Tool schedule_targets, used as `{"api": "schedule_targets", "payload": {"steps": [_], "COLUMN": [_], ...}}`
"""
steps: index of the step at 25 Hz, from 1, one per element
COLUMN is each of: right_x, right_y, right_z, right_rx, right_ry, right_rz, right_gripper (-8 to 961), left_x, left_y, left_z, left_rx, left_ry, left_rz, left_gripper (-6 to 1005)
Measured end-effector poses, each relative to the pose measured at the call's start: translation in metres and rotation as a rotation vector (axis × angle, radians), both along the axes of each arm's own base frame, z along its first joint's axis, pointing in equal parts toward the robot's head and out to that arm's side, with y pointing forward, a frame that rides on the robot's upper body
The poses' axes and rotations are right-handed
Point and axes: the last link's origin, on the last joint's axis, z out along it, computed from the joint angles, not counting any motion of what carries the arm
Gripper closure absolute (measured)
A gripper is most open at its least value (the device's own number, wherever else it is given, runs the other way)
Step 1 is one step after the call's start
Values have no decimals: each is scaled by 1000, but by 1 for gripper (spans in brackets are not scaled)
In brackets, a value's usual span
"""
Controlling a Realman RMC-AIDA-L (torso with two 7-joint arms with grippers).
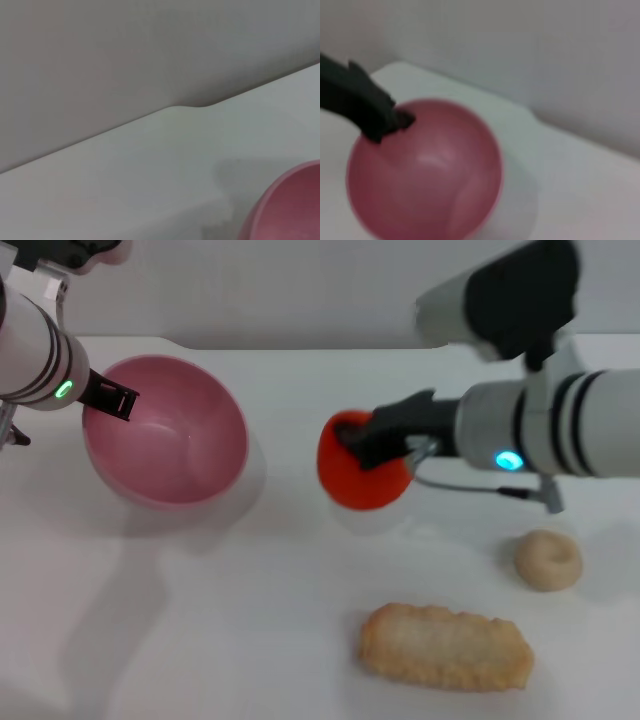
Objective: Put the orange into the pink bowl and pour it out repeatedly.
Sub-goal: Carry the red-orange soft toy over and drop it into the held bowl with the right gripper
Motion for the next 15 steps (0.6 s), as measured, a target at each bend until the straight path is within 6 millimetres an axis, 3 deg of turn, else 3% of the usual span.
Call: {"api": "schedule_targets", "payload": {"steps": [7, 8, 11, 15], "right_x": [-33, -38, -51, -58], "right_y": [-6, -6, -6, -6], "right_z": [46, 49, 53, 44], "right_rx": [135, 146, 165, 151], "right_ry": [19, 23, 35, 44], "right_rz": [112, 128, 175, 204], "right_gripper": [892, 895, 903, 902], "left_x": [3, 10, 19, 32], "left_y": [0, -2, -5, -8], "left_z": [-6, -16, -26, -41], "left_rx": [-17, -46, -82, -130], "left_ry": [-3, -13, -33, -63], "left_rz": [-11, -30, -52, -92], "left_gripper": [956, 956, 956, 957]}}
